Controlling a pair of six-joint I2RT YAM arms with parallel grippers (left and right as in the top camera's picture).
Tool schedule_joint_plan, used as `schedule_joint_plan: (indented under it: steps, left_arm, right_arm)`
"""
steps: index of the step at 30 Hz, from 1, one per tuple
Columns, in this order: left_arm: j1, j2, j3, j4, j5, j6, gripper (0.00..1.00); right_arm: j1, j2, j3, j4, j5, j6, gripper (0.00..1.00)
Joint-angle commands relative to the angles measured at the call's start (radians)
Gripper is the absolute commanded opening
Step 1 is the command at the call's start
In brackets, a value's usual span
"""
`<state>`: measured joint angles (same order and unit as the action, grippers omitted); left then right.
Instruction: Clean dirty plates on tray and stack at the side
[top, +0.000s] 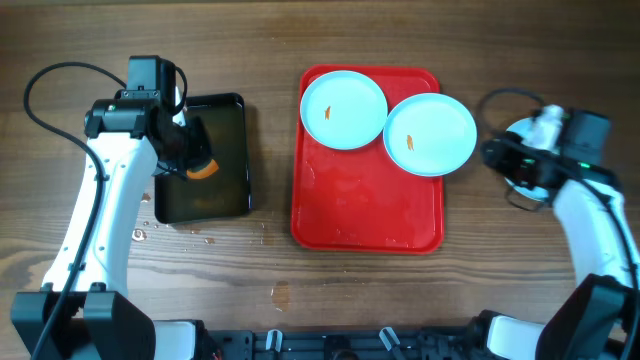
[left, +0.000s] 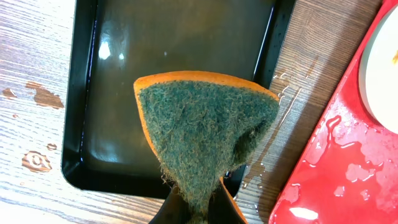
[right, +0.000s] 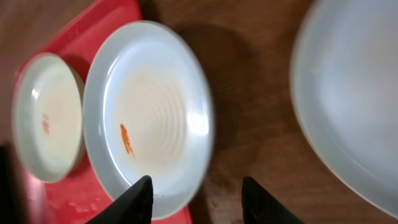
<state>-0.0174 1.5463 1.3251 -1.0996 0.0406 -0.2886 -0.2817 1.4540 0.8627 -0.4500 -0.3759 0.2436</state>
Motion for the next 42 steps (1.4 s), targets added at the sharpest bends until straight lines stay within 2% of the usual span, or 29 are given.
schedule_joint_plan:
  steps: [1, 4, 5, 6, 9, 13, 15, 18, 19, 25, 30, 34, 37, 40, 42]
  left_arm:
    - [0.003, -0.006, -0.005, 0.003, 0.019, 0.024, 0.04]
    - [0.003, -0.006, -0.005, 0.003, 0.019, 0.024, 0.04]
    - [0.003, -0.006, -0.005, 0.003, 0.019, 0.025, 0.04]
    - [0.003, -0.006, -0.005, 0.003, 0.019, 0.025, 0.04]
    - [0.003, -0.006, -0.005, 0.003, 0.019, 0.025, 0.04]
    - [0.003, -0.006, -0.005, 0.003, 0.019, 0.025, 0.04]
    - [0.003, -0.006, -0.005, 0.003, 0.019, 0.025, 0.04]
    - [0.003, -0.006, -0.005, 0.003, 0.019, 0.025, 0.04]
    - [0.003, -0.006, -0.005, 0.003, 0.019, 0.025, 0.04]
    - [0.003, -0.006, -0.005, 0.002, 0.019, 0.047, 0.04]
    - [0.003, -0.006, -0.005, 0.002, 0.02, 0.047, 0.04]
    - [0.003, -0.006, -0.005, -0.006, 0.023, 0.047, 0.04]
    - [0.003, -0.006, -0.005, -0.013, 0.023, 0.047, 0.04]
    - [0.003, -0.006, -0.005, -0.013, 0.023, 0.047, 0.04]
    - [0.003, -0.006, -0.005, -0.013, 0.023, 0.047, 0.04]
  right_arm:
    - [0.156, 0.041, 0.013, 0.062, 0.33, -0.085, 0.49]
    - [0.218, 0.084, 0.013, 0.156, 0.598, -0.084, 0.52]
    - [0.217, 0.108, 0.013, 0.227, 0.573, -0.114, 0.5]
    - [0.217, 0.12, 0.013, 0.256, 0.54, -0.154, 0.47]
    - [0.217, 0.166, 0.013, 0.315, 0.488, -0.225, 0.45]
    - [0.216, 0.227, 0.013, 0.348, 0.475, -0.213, 0.41]
    - [0.216, 0.24, 0.013, 0.352, 0.439, -0.213, 0.33]
    - [0.216, 0.243, 0.013, 0.315, 0.404, -0.155, 0.09]
    - [0.216, 0.237, 0.013, 0.303, 0.404, -0.139, 0.04]
    - [0.217, 0.091, 0.013, 0.151, 0.36, -0.002, 0.04]
    - [0.217, -0.084, 0.013, -0.118, 0.242, 0.147, 0.04]
    - [0.257, -0.109, 0.011, -0.292, 0.241, 0.156, 0.04]
    - [0.33, -0.092, -0.034, -0.307, 0.241, 0.214, 0.04]
    - [0.399, -0.077, -0.097, -0.235, 0.241, 0.322, 0.04]
    - [0.439, -0.066, -0.134, -0.163, 0.241, 0.368, 0.11]
